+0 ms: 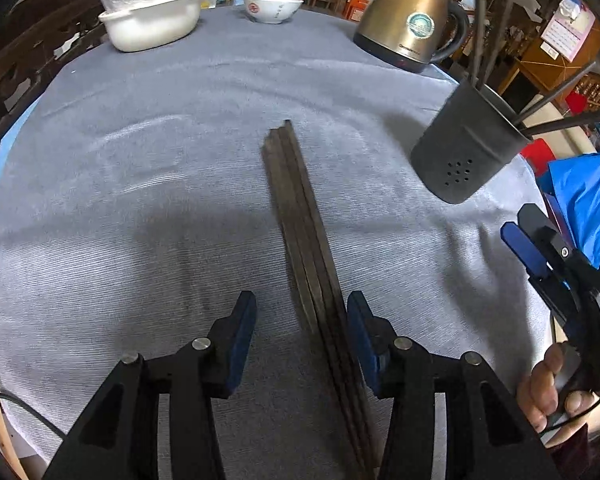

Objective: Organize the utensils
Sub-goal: 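Move both open grippers down to the dark chopsticks lying on the cloth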

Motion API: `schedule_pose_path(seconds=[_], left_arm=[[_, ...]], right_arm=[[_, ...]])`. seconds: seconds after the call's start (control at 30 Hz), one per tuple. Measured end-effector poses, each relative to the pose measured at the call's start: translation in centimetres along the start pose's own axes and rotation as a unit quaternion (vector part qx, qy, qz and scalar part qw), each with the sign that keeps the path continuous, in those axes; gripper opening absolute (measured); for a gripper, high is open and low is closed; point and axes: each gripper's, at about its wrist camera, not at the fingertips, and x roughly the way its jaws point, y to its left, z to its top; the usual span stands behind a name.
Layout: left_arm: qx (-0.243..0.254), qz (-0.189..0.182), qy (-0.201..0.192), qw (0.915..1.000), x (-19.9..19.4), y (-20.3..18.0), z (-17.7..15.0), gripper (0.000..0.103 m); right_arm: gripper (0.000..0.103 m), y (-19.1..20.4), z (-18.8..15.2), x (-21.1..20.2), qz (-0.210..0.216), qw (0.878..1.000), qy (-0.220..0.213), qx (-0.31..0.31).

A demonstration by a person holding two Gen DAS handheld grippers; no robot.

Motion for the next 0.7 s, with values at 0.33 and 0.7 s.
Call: schedule_pose_path(seconds=[0.33,0.7], left_arm=[[0.0,0.017,-0.011,0.9998,-1.8,3.8,-0.7,0.05],[0.015,0.007,-0.023,0.9996,-0.9,3.7,0.4,0.05]], right_arm=[[0.059,0.9,-0.6,0.5,-0.013,0.999,0.007,-0.037],[0.059,0.8,-0.5,0.6,-0.023,0.999,0.007,-0.035]])
